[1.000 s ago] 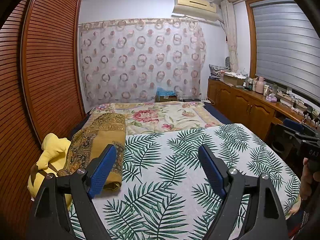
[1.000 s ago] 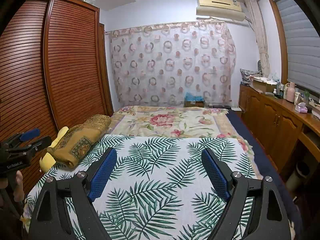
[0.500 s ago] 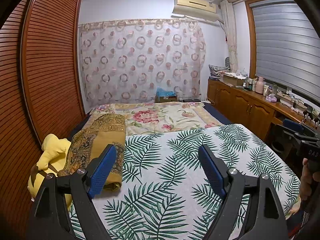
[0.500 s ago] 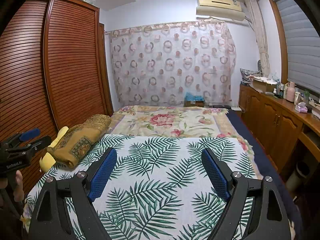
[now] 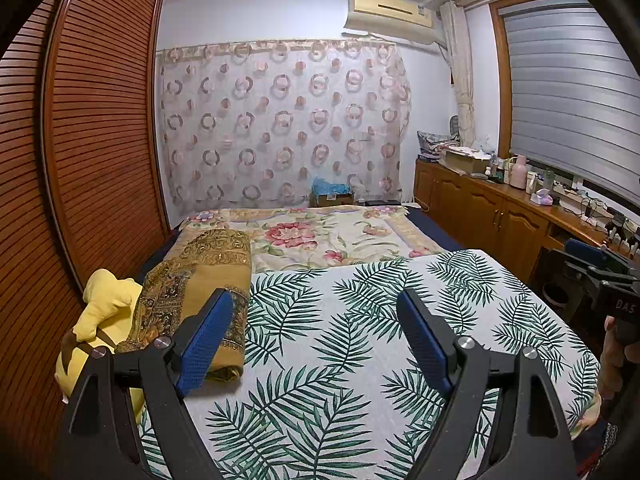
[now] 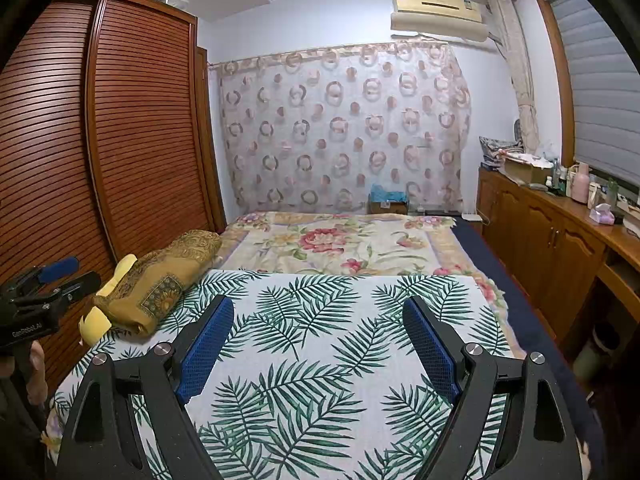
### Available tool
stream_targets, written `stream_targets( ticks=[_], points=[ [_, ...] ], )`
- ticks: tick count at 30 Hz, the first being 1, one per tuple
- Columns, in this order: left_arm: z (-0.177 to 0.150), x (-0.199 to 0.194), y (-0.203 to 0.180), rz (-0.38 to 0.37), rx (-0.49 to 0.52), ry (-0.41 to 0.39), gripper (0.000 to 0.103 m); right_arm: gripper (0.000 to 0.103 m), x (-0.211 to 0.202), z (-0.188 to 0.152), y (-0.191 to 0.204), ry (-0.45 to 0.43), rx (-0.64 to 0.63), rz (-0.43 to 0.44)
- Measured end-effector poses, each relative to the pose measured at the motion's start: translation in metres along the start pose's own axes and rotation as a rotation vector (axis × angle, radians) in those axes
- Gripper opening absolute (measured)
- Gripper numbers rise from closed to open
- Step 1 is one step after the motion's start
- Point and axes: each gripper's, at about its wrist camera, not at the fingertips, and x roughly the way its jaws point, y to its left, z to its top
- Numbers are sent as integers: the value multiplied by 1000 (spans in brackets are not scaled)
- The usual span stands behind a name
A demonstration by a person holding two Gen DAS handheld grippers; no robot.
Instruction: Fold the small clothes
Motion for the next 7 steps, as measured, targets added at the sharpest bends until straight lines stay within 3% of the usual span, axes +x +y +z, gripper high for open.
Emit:
stream_targets(
  ticks=[7],
  points=[
    [0, 0, 0, 0, 1, -1, 84, 87, 0, 0, -1, 0, 0, 1]
  ],
)
